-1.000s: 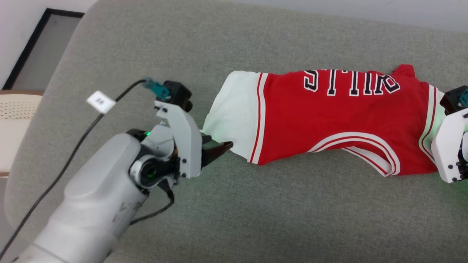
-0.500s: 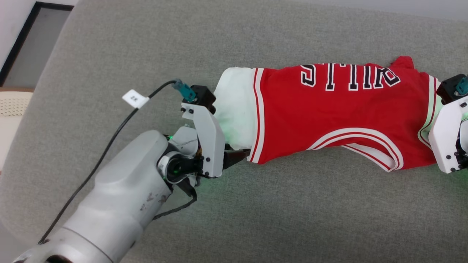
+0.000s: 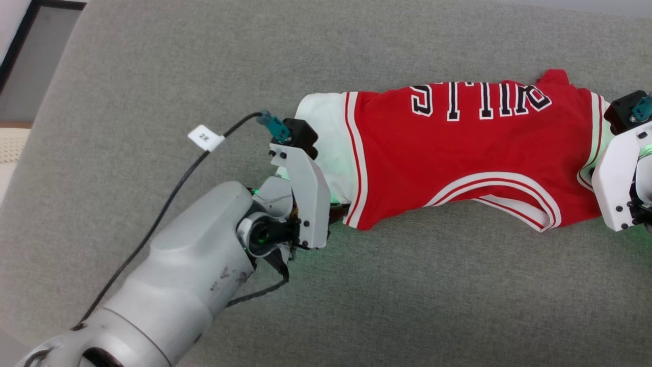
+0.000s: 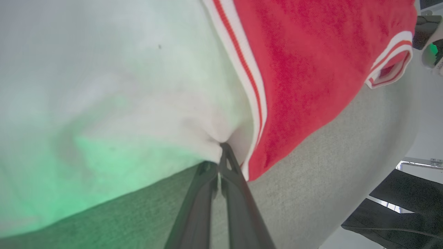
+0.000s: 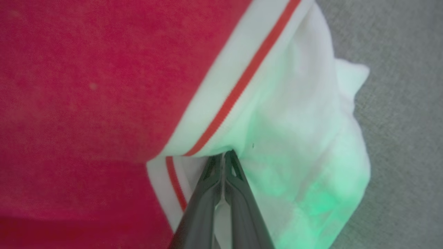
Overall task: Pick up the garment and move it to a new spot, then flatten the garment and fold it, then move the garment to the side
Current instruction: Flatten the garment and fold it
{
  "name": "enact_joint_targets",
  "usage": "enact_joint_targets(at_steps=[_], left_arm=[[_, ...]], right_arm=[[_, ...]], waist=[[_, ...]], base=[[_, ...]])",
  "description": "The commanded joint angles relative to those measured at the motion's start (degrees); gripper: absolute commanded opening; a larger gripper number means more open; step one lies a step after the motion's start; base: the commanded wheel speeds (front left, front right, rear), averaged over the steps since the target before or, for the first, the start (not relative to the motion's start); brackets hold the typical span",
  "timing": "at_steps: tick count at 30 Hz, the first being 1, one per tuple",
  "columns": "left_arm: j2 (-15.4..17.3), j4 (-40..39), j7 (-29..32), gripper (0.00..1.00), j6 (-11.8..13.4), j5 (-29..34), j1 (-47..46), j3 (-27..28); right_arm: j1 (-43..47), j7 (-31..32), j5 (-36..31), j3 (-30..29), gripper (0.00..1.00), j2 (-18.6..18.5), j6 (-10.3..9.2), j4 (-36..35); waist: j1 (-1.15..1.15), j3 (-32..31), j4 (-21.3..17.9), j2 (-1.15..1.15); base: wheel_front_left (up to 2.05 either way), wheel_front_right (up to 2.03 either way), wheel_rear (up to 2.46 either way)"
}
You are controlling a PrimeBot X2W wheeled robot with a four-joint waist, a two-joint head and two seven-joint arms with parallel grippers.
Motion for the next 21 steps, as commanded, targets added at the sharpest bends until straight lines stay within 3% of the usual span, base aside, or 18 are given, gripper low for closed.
enact_joint_targets(at_steps=[1,9,21], left_arm=[[-0.1,0.0,-0.6,0.00,-0.1,0.1,0.4,-0.7],[4.4,-3.4,-8.7,0.00,0.0,-4.2,-3.7,3.2],[7.0,2.2,-17.4,0.00,0.0,-4.6,-16.1,8.0]], right_arm=[[3.4,-0.3,0.8,1.8,0.00,2.8,-0.51,3.1],[-1.5,-6.8,6.6,-7.3,0.00,2.3,-0.32,1.3],[-14.0,-5.9,5.9,-14.5,0.00,5.8,-0.32,0.7]], waist=[[0.00,-0.3,-0.1,0.00],[0.00,-2.5,-1.2,0.00],[0.00,0.3,-4.8,0.00]], base=[[0.00,0.00,0.00],[0.00,0.00,0.00],[0.00,0.00,0.00]])
